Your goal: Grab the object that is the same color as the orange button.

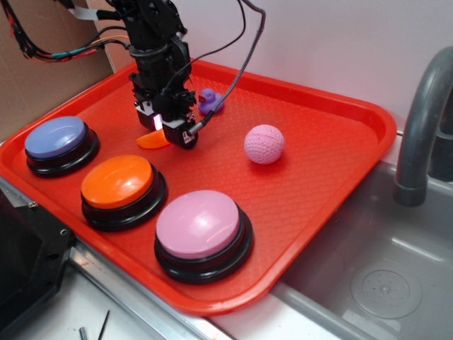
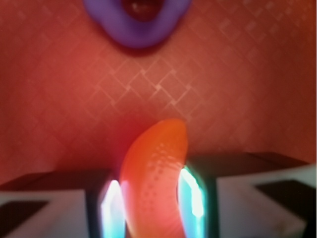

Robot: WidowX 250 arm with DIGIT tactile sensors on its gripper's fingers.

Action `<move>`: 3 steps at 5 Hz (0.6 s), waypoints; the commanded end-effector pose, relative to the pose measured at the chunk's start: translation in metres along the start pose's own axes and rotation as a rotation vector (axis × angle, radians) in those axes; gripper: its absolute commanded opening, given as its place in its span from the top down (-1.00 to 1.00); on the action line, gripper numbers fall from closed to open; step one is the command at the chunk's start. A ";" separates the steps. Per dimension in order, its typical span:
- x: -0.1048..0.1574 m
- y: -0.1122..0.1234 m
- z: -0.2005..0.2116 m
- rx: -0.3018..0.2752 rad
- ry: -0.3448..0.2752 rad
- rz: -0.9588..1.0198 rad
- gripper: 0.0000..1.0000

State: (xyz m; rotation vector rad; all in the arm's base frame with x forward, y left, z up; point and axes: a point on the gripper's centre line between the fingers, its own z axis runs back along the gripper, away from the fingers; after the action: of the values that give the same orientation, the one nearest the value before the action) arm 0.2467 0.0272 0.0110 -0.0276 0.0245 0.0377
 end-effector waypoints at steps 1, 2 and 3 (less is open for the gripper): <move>-0.008 0.007 0.061 -0.034 0.030 0.032 1.00; -0.016 -0.003 0.107 0.035 -0.001 0.052 1.00; -0.025 -0.016 0.156 0.098 -0.027 0.112 1.00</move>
State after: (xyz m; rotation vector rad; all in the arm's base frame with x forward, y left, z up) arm 0.2232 0.0157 0.1538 0.0655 0.0656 0.1480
